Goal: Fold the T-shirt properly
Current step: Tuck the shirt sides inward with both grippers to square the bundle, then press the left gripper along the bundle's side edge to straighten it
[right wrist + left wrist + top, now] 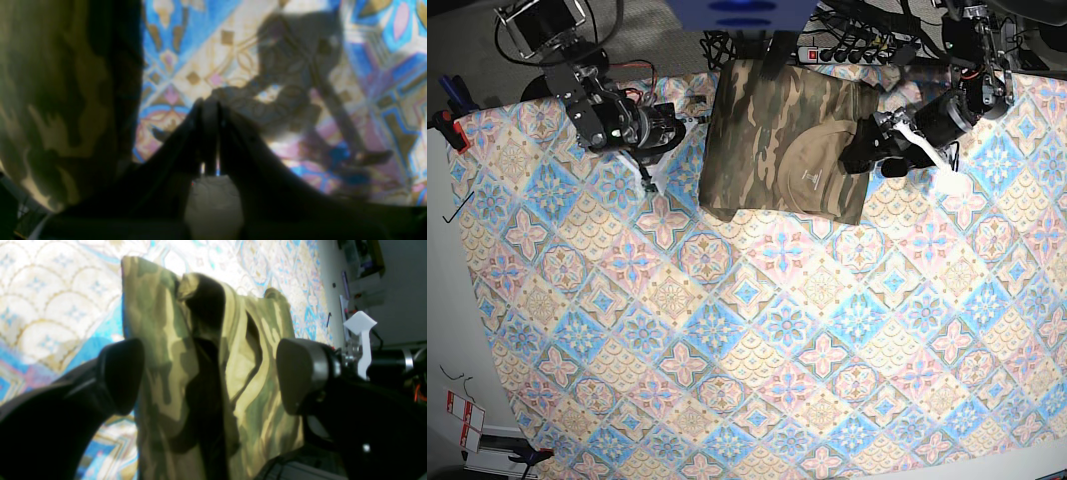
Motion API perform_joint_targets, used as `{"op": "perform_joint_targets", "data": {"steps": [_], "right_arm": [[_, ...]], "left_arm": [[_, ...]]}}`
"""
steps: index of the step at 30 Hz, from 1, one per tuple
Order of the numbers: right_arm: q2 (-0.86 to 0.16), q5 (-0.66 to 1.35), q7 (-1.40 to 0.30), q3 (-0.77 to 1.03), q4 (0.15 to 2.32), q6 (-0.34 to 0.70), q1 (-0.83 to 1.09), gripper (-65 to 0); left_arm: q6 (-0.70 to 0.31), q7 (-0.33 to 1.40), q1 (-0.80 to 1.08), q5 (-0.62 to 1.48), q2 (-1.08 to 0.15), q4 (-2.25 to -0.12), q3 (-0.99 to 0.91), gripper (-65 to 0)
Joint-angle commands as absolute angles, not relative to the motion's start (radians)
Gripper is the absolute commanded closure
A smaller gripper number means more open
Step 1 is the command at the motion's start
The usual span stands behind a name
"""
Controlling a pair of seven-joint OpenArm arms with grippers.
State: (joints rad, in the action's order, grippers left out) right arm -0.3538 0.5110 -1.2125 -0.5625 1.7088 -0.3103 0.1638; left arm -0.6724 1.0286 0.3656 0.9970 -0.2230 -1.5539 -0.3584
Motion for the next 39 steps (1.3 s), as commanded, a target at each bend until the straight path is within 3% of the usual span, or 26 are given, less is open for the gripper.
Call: {"op": "perform_joint_targets", "data": {"steps": [1, 10, 16, 24, 28, 35, 39], "right_arm": [[-0.36, 0.519, -1.211, -0.567, 1.725, -0.308, 0.159, -1.2], [-0.36, 0.518, -1.193, -0.587, 1.725, -0.308, 0.159, -1.3], [-0.36, 0.519, -1.193, -0.587, 1.733, -0.308, 0.159, -1.3], [-0.36, 0.519, -1.193, -0.585, 1.733, -0.308, 0.16, -1.2], [-0.36, 0.521, -1.193, -0.585, 1.733, -0.308, 0.16, -1.2], [-0.36, 0.521, -1.193, -0.582, 1.733, -0.308, 0.16, -1.2], [-0.36, 0.521, -1.193, -0.581, 1.733, -0.308, 0.16, -1.2]], "left_arm": [[-0.673, 1.012, 0.363, 0.998, -0.211, -1.567, -0.364, -60.5], [-0.674, 1.02, 0.323, 0.822, -0.108, -1.523, -0.358, -60.5], [-0.674, 0.989, 0.26, 0.765, -0.105, -1.354, -0.294, -60.5], [-0.673, 0.935, 0.259, 0.716, -0.105, -1.323, -0.28, -58.3], [-0.671, 0.934, 0.246, 0.684, -0.105, -1.322, -0.283, -45.4], [-0.671, 0.934, 0.246, 0.684, -0.105, -1.322, -0.286, -12.2], [-0.67, 0.934, 0.243, 0.682, -0.105, -1.322, -0.288, 0.0]]}}
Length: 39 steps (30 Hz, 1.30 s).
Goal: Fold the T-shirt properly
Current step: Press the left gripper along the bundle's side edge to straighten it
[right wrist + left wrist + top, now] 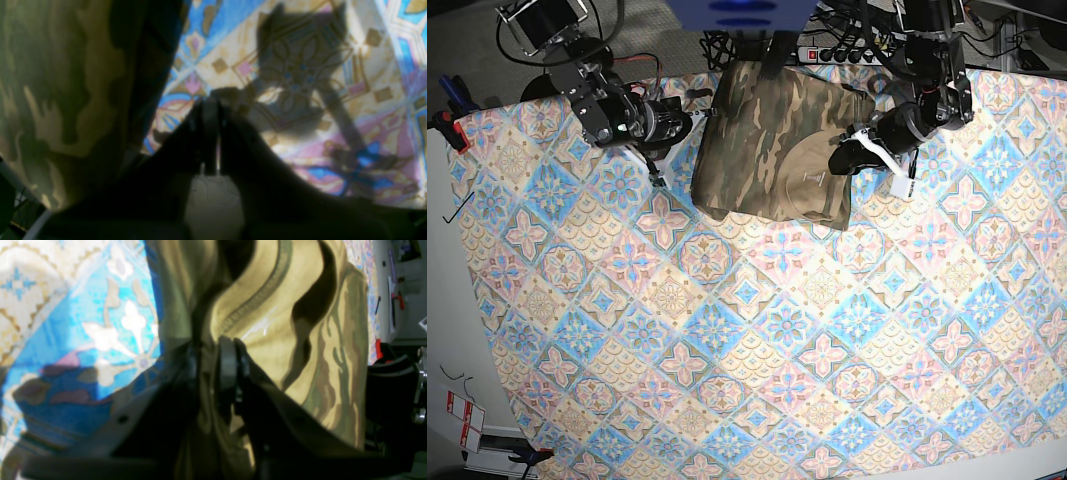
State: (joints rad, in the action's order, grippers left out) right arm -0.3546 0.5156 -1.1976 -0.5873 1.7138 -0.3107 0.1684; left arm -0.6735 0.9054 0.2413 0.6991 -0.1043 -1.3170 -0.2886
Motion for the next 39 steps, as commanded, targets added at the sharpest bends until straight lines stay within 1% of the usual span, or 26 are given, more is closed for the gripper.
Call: {"op": "perform_joint_targets", "data": {"steps": [1, 14, 17, 20, 27, 31, 34, 39], "right_arm": [[-0.36, 0.521, -1.193, -0.581, 1.733, -0.308, 0.16, -1.2], [-0.36, 0.519, -1.193, -0.581, 1.733, -0.308, 0.16, -1.2], [-0.36, 0.519, -1.193, -0.581, 1.732, -0.308, 0.159, -1.2], [-0.36, 0.519, -1.193, -0.581, 1.728, -0.308, 0.159, -1.2], [-0.36, 0.519, -1.193, -0.579, 1.728, -0.308, 0.159, -1.2], [-0.36, 0.519, -1.193, -0.579, 1.727, -0.308, 0.159, -1.2], [-0.36, 0.519, -1.193, -0.579, 1.725, -0.308, 0.159, -1.2], [-0.36, 0.519, -1.193, -0.578, 1.725, -0.308, 0.159, -1.2]], "left_arm": [[-0.67, 0.934, 0.242, 0.682, -0.105, -1.322, -0.288, 0.0], [-0.67, 0.941, 0.209, 0.68, -0.113, -1.308, -0.285, 0.0], [-0.668, 0.947, 0.2, 0.679, -0.147, -1.308, -0.263, 0.0], [-0.644, 0.966, 0.168, 0.679, -0.202, -1.308, -0.173, 0.0], [-0.567, 0.969, 0.061, 0.679, -0.317, -1.308, 0.114, 0.0], [-0.507, 0.969, -0.035, 0.679, -0.366, -1.308, 0.254, 0.0], [-0.489, 0.97, -0.101, 0.679, -0.4, -1.308, 0.338, 0.0], [-0.456, 0.97, -0.237, 0.677, -0.461, -1.308, 0.538, 0.0]]}}
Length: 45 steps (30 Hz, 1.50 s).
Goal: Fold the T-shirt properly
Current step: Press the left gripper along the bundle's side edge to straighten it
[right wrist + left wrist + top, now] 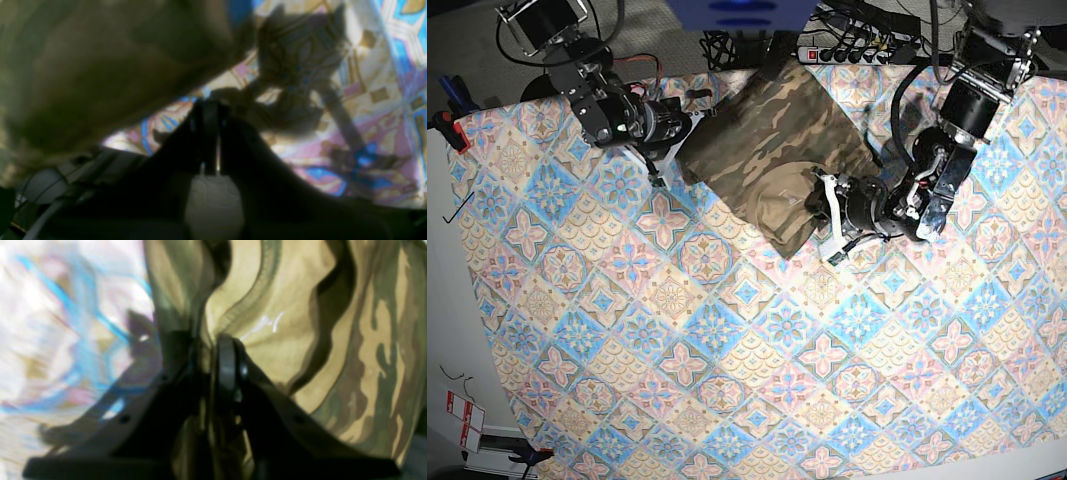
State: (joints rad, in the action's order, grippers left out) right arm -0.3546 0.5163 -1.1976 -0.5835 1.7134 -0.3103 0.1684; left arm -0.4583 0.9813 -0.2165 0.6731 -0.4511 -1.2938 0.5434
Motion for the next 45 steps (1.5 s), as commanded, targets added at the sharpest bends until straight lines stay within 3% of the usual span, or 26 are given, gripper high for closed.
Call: {"op": "perform_joint_targets", "data": {"steps": [1, 6, 12, 27, 36, 45], "right_arm": [[-0.36, 0.519, -1.193, -0.578, 1.725, -0.308, 0.159, -1.2], [-0.36, 0.519, -1.193, -0.57, 1.725, -0.308, 0.159, -1.1], [-0.36, 0.521, -1.193, -0.489, 1.727, -0.308, 0.163, -1.1], [-0.36, 0.519, -1.193, -0.46, 1.728, -0.308, 0.165, -1.1], [-0.36, 0.518, -1.191, -0.423, 1.733, -0.308, 0.168, -1.1], [-0.36, 0.518, -1.19, -0.423, 1.733, -0.308, 0.166, -1.1]], "left_arm": [[-0.45, 0.97, -0.269, 0.677, -0.469, -1.307, 0.575, 0.0], [-0.452, 0.97, -0.397, 0.659, -0.503, -1.307, 0.736, 0.0], [-0.456, 0.97, -0.49, 0.461, -0.499, -1.303, 0.897, 0.0], [-0.461, 0.9, -0.522, 0.025, -0.331, -1.299, 0.901, 0.0], [-0.461, 0.811, -0.522, -0.05, -0.231, -1.147, 0.905, 0.0], [-0.461, 0.78, -0.522, -0.047, -0.229, -1.141, 0.901, 0.0]]}}
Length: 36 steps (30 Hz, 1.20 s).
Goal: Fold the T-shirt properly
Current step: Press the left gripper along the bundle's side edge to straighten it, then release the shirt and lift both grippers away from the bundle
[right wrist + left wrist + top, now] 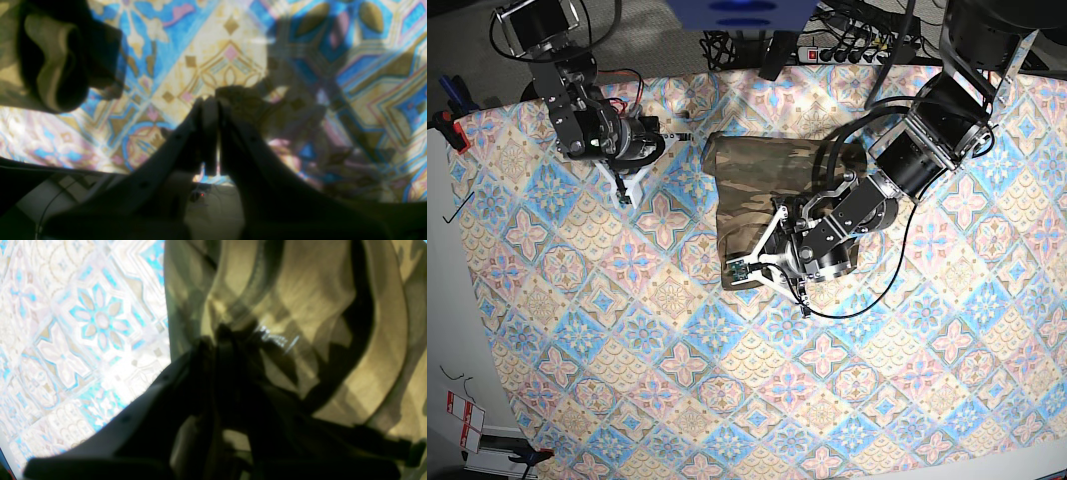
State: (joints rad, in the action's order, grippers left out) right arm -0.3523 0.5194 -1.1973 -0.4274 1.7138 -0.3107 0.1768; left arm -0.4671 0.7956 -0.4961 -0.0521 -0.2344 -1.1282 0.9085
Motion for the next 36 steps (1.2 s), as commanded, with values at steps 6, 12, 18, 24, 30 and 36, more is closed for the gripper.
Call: {"op": "perform_joint_targets", "data": {"steps": [6, 12, 18, 24, 30, 36], "right_arm": [[-0.36, 0.518, -1.19, -0.423, 1.733, -0.308, 0.165, -1.1], [-0.36, 0.518, -1.19, -0.423, 1.733, -0.308, 0.165, -1.1], [-0.36, 0.518, -1.19, -0.423, 1.733, -0.308, 0.166, -1.1], [-0.36, 0.518, -1.19, -0.423, 1.733, -0.308, 0.166, -1.2], [-0.36, 0.518, -1.19, -0.423, 1.733, -0.308, 0.166, -1.3], [-0.36, 0.518, -1.19, -0.429, 1.728, -0.308, 0.166, -1.3]], "left_arm": [[-0.461, 0.779, -0.522, -0.048, -0.229, -1.141, 0.901, 0.0], [-0.461, 0.76, -0.521, -0.048, -0.229, -1.141, 0.905, 0.0], [-0.455, 0.74, -0.521, -0.048, -0.229, -1.141, 0.903, -7.6], [-0.453, 0.828, -0.522, -0.048, -0.229, -1.141, 0.9, -31.4], [-0.456, 0.914, -0.542, -0.041, -0.231, -1.144, 0.898, -48.5], [-0.46, 0.97, -0.536, -0.048, -0.239, -1.316, 0.727, -53.1]]}}
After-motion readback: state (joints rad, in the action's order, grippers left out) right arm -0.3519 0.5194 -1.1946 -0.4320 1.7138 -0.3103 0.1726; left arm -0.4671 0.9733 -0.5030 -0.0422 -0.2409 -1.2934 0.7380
